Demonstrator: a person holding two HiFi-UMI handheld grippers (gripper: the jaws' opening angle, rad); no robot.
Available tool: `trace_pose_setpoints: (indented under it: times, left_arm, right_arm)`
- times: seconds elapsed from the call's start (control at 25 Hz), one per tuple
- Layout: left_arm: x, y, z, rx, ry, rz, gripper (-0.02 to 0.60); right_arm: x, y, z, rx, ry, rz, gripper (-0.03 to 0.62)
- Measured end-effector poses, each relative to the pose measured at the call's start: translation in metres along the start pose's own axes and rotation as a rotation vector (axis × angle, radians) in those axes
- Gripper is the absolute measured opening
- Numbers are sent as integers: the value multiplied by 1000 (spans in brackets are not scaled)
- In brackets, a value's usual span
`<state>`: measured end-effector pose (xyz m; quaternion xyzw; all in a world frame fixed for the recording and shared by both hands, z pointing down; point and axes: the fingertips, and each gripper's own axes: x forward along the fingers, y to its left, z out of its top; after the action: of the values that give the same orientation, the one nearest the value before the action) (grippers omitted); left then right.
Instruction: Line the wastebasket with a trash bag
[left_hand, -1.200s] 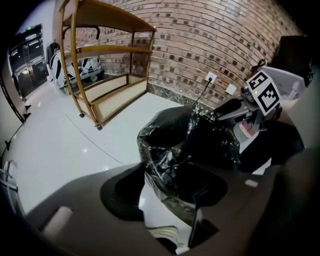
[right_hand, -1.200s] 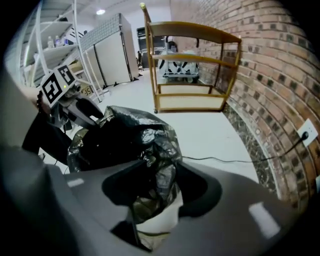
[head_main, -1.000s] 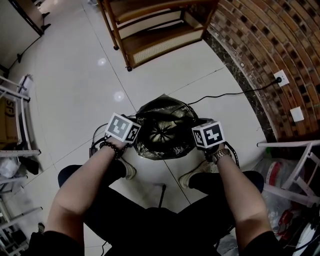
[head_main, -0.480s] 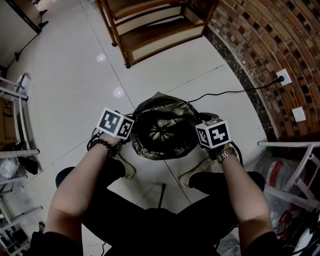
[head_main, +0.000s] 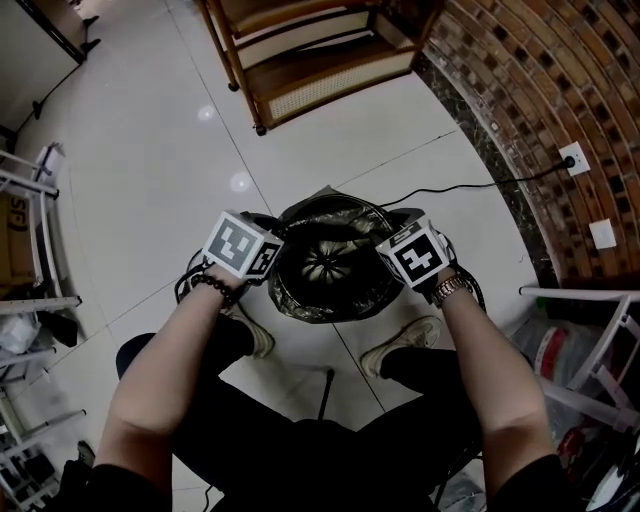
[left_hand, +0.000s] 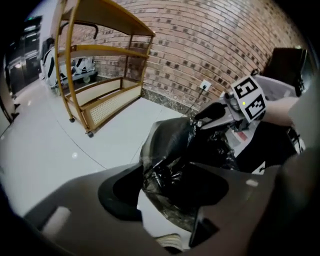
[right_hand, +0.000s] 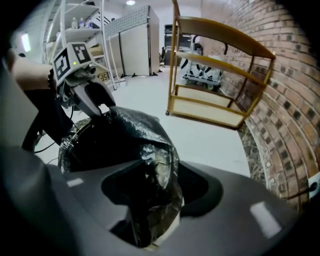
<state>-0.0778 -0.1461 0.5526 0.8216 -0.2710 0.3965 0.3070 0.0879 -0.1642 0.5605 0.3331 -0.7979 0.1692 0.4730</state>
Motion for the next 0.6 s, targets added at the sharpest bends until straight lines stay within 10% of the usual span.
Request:
trace_pose_setpoints:
  times: [0.32,0.6]
  left_arm:
    - [21,6,-10,-90,33,-83,224]
    - [18,20,3,-45,-2,19,245]
  right_arm:
    - [19,0,-8,121,5,71,206]
    - [17,-16,1,148,-58,9,206]
